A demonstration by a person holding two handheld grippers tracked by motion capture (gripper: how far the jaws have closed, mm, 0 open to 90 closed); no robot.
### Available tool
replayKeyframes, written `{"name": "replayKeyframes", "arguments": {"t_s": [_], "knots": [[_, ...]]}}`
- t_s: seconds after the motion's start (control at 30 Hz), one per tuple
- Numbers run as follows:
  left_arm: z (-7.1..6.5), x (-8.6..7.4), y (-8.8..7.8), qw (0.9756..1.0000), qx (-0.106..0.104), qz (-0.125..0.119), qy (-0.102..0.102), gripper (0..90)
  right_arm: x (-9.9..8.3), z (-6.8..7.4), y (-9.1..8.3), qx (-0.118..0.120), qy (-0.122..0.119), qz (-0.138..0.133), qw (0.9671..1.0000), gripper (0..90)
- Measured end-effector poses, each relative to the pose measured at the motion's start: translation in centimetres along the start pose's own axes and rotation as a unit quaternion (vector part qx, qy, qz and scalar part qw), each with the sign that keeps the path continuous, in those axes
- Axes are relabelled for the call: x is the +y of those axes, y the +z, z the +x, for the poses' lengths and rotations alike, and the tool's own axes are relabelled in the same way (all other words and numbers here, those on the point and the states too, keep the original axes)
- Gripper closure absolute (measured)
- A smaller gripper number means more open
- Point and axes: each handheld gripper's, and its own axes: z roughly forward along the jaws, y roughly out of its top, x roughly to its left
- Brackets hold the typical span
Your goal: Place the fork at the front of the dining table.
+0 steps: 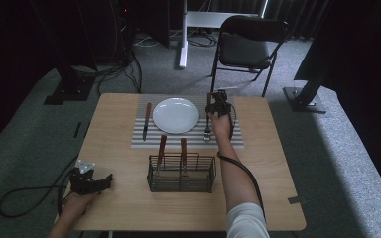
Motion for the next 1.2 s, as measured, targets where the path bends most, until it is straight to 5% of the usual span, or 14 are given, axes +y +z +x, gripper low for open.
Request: {"name": "replayKeyframes", "arguments": {"t_s": [0.17, 0.33, 0.63, 0.9, 1.07, 1.2], "knots": [[0.0, 0.0, 0.0, 1.0, 0.0, 0.0, 0.0, 7.4, 0.0, -0.6, 2.0, 0.004, 0.021, 0.01, 0.9997, 76.1], [0.0, 0.0, 0.0, 1.0, 0.0, 0.0, 0.0, 7.4, -0.2, -1.9, 4.0, 0.013, 0.069, 0.015, 0.9974, 76.2], [0.0, 0.0, 0.0, 1.0, 0.0, 0.0, 0.0, 7.4, -1.0, -2.4, 6.4, -0.001, 0.076, 0.031, 0.9966, 74.4], [0.0, 0.0, 0.0, 1.0, 0.0, 0.0, 0.0, 7.4, -0.4, -2.0, 5.2, 0.009, 0.045, 0.046, 0.9979, 56.3], [0.0, 0.0, 0.0, 1.0, 0.0, 0.0, 0.0, 7.4, -0.8, -1.6, 3.9, 0.01, 0.027, 0.038, 0.9989, 57.3], [0.0, 0.0, 0.0, 1.0, 0.0, 0.0, 0.0, 7.4, -3.2, -0.8, 2.6, 0.021, 0.006, 0.052, 0.9984, 64.1]]}}
